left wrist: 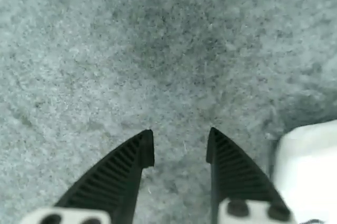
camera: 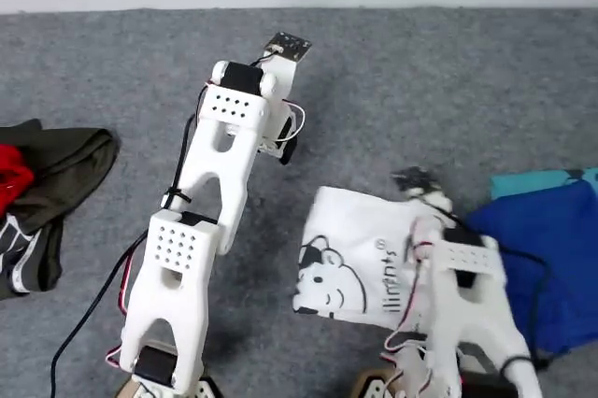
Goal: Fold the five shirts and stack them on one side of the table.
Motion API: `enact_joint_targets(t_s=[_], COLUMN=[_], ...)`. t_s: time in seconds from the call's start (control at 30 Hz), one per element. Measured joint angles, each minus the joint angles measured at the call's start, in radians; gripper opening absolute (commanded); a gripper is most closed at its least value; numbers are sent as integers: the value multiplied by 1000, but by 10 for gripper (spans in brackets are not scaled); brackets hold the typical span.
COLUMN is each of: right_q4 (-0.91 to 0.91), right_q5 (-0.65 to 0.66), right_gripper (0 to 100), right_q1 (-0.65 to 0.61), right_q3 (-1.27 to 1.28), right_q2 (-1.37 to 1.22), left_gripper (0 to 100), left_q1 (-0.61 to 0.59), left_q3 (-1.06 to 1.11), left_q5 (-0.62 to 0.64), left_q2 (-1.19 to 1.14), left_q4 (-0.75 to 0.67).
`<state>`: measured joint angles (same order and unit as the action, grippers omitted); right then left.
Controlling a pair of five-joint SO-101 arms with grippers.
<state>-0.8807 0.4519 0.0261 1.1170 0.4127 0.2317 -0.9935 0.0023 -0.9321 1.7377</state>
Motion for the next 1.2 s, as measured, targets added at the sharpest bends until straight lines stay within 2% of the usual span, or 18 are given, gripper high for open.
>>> enact_joint_targets(t_s=[0.1, 0.27, 0.47, 0.73, 0.93, 1.2], right_q4=[14, 23, 84, 164, 178, 98], right_q5=[0, 28, 74, 61, -110, -288], right_gripper=[189, 19, 10, 10, 10, 10], right_q1=[-110, -143, -121, 35, 155, 465], right_q3=[-31, -58, -54, -224, -470, -597], right_q2=[-40, -77, -81, -106, -107, -117], left_gripper=[166, 166, 166, 166, 166, 166], left_q1=[0, 0, 0, 0, 0, 0], left_q3=[0, 0, 0, 0, 0, 0], left_q5=[0, 0, 0, 0, 0, 0], left_q2=[0, 0, 0, 0, 0, 0], left_q4=[0, 0, 0, 0, 0, 0])
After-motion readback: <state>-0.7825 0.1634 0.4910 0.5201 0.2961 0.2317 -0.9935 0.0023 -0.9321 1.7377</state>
